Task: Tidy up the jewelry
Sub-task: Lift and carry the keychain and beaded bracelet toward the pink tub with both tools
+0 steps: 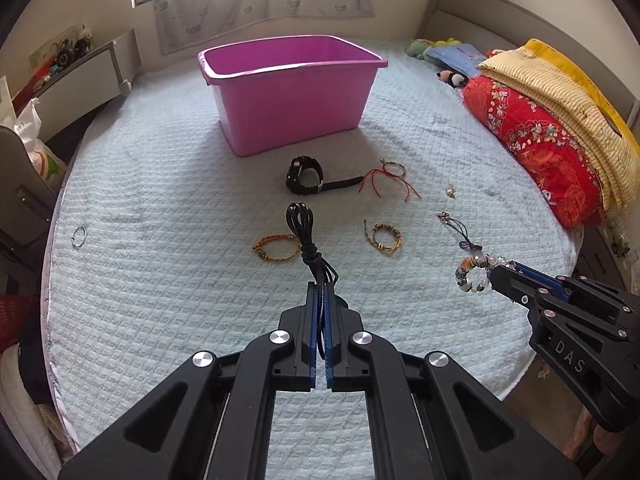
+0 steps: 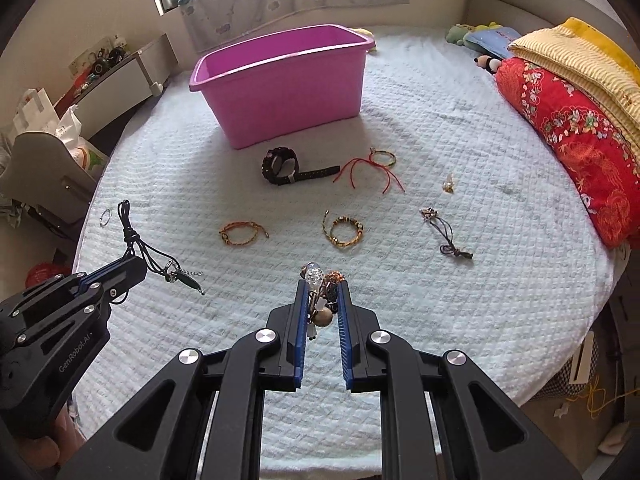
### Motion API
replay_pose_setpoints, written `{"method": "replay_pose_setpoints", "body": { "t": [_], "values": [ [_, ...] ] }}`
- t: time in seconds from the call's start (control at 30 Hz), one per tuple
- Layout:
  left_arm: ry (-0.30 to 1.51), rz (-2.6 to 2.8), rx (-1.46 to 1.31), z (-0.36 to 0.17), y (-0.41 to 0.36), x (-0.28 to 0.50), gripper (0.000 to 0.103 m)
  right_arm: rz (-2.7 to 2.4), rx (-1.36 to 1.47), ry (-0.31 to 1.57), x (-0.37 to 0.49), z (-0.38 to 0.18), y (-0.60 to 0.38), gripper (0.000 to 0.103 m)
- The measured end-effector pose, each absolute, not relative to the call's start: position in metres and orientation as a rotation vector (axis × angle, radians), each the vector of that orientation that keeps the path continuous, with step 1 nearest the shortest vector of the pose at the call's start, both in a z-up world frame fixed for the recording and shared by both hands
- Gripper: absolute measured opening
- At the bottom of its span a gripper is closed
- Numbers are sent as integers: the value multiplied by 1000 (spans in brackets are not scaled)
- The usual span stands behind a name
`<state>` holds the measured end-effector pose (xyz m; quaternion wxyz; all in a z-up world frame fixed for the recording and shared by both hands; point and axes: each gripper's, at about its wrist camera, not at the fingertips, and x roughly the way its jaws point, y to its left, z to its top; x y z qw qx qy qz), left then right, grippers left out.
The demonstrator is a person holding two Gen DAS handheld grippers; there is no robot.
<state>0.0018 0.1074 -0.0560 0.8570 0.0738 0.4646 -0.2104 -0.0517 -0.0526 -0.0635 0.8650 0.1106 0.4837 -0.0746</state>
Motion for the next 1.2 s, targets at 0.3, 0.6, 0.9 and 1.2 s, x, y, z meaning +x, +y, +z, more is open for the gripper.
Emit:
{"method": "replay_pose_setpoints", "body": {
  "t": [0.3,0.6,0.9,1.2],
  "values": [
    [972,-305,57,-1,74,10,3,37,142,1000,-29,-7,-97,13],
    [937,-157,-33,40,35,15,3,217,15,958,21,34,-145,11],
    [919,-182,-44,60,20,72,3,219,35,913,81,69,-164,11],
    [885,-299,-18,82,1,174,3,165,65,899,169,105,-170,11]
  ]
}}
